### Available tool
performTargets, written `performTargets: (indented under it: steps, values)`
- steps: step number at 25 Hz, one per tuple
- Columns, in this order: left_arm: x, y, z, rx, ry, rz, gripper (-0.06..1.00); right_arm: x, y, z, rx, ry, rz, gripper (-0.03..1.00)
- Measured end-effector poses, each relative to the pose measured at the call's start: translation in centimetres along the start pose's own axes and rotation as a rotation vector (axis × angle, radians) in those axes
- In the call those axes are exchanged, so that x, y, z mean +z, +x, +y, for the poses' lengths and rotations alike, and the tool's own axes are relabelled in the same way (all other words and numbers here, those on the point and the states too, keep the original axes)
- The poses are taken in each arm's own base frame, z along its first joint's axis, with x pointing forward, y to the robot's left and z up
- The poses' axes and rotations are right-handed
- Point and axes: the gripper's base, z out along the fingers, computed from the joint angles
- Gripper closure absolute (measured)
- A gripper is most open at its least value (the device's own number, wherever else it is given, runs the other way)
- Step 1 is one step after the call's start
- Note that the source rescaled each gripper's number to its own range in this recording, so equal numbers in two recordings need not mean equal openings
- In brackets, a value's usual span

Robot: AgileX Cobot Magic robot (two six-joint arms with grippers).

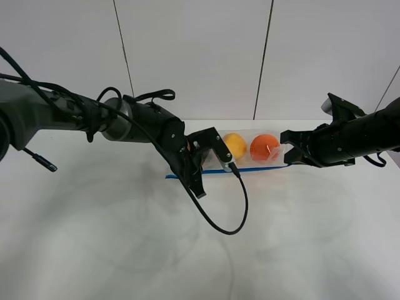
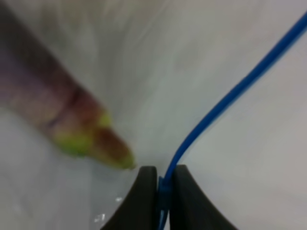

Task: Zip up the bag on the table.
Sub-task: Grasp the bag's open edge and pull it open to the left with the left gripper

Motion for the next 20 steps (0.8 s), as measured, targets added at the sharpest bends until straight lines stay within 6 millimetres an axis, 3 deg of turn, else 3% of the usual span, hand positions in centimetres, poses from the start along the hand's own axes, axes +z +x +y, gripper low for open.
performTargets:
  steps: [12, 20]
  values:
    - [0.0, 3.9, 4.4, -0.005, -0.083, 0.141, 0.94, 0.0, 0.0, 0.1, 0.0, -0.004, 0.004, 0.97]
    - [-0.1, 4.0, 4.8, -0.029, -0.093, 0.135, 0.94, 0.0, 0.1, 0.2, 0.001, -0.008, 0.006, 0.97]
